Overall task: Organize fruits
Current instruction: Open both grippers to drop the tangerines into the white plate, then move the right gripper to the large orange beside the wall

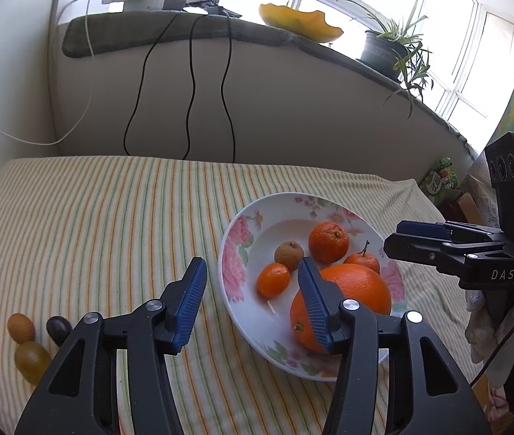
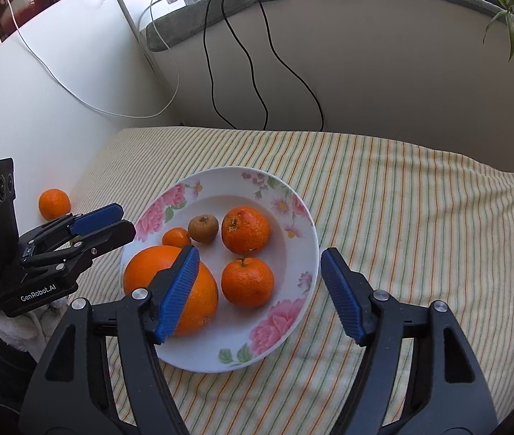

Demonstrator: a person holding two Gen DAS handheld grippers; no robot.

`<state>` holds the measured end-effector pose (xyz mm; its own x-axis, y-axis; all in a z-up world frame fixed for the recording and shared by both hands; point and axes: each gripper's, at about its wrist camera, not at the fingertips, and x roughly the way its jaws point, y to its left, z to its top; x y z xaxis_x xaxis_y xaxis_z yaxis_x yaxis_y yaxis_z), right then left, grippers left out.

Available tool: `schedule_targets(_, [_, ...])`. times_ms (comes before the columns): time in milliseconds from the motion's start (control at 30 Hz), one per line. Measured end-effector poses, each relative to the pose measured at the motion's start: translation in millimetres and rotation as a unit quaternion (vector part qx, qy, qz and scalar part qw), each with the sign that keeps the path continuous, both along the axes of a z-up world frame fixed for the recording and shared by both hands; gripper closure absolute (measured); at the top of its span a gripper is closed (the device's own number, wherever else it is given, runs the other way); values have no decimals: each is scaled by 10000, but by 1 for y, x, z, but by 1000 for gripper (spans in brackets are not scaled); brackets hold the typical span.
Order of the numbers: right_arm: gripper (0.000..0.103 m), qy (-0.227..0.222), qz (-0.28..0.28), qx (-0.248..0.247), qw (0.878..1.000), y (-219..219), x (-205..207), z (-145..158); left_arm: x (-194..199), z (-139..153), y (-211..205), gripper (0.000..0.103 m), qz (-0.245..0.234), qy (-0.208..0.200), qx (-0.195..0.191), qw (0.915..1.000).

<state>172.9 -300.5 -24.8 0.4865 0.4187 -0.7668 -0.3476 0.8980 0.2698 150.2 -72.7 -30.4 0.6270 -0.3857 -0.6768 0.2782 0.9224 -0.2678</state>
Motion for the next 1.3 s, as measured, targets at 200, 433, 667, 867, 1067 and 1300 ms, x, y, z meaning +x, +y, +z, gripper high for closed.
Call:
schedule_targets(200, [19, -72, -68, 72, 9999, -1, -3, 6, -3, 2, 0, 31, 29, -27, 57, 10000])
schedule_targets(433, [18, -48, -89, 86, 9999, 2, -5, 10, -8, 6, 3, 25, 117, -54, 103, 9999])
schedule_targets(667, [12, -114, -61, 162, 9998, 8, -8, 18, -17, 10, 10, 24, 214, -97, 127, 9996])
schedule_targets(867, [10, -172, 47, 219, 9996, 19, -10, 27, -25, 13, 22, 23, 351, -113, 107, 9993])
schedule_targets(1067, [9, -165, 186, 364, 9990, 37, -12, 35, -35, 16, 42, 23, 579, -128, 47, 9982])
schedule_targets(1300, [9, -140, 508, 506, 9973, 70, -11, 42, -53, 20, 74, 23, 981, -240, 55, 9949])
